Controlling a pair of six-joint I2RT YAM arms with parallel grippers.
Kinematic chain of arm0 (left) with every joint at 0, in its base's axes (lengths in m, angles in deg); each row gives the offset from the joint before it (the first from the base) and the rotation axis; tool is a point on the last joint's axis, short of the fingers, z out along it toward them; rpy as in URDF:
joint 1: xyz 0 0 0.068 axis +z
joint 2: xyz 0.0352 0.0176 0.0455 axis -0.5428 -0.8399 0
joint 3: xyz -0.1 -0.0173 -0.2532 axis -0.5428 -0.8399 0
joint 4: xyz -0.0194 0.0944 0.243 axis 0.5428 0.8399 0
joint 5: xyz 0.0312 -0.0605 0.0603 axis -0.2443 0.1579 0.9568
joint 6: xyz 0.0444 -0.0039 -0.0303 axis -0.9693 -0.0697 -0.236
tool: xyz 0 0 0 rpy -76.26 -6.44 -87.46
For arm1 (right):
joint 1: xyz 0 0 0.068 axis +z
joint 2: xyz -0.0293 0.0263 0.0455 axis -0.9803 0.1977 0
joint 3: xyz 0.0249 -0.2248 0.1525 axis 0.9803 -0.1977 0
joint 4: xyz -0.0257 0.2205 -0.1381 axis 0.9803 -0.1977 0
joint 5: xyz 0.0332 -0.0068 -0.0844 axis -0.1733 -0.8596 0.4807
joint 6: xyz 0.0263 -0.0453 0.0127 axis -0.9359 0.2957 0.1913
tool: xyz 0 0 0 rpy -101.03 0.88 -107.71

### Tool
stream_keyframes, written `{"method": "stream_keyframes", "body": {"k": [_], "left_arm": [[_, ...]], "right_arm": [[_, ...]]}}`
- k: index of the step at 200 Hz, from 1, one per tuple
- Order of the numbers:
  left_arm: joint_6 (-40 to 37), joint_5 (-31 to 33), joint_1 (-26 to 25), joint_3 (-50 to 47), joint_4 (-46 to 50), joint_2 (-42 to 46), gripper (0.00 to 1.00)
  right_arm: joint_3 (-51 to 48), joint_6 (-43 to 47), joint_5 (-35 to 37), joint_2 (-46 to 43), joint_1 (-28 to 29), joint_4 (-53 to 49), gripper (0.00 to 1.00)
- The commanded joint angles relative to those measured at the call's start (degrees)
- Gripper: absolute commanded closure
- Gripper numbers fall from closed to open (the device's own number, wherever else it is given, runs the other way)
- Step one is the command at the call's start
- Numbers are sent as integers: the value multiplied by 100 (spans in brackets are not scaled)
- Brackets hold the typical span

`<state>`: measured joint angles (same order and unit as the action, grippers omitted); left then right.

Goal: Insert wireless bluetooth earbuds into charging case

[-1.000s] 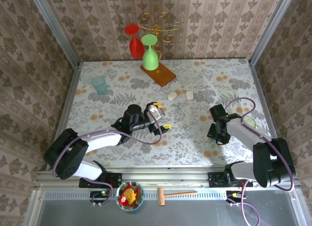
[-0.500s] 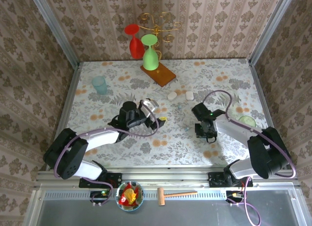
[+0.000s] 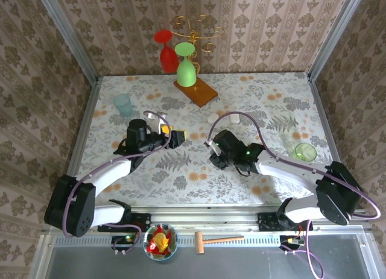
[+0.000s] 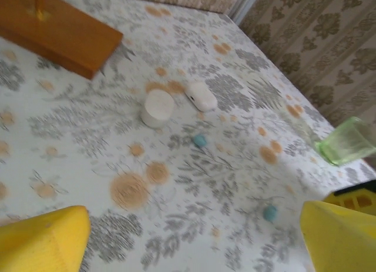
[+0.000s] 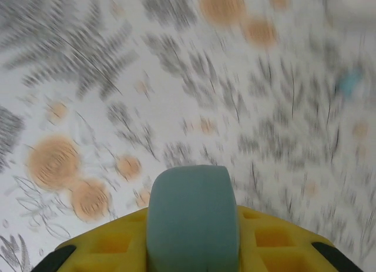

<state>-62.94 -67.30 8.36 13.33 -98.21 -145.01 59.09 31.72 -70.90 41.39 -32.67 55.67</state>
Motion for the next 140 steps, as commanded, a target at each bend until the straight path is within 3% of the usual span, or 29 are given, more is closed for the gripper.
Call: {"method": "stream_keyframes", "body": {"k": [1,24,41,76,140], "left_arm": [[894,-1134,-25,185,460,187,12],[1418,-1497,-124,65,-116,291,19],[1573,-1476,-504,47,-382,375,21],[1270,-1334,-968,178,-337,429,23],[1246,-1376,-1175,370,-401,126,42]], "right_arm": [[-296,1610,-385,-397,34,1345,84],[-376,2291,-963,-572,30,1836,83],[-302,2521,-1232,-588,30,1913,82],[-204,2611,-1486,-563,27,1988,81],[-130,2592,-1845,-638,39,2005,81]]}}
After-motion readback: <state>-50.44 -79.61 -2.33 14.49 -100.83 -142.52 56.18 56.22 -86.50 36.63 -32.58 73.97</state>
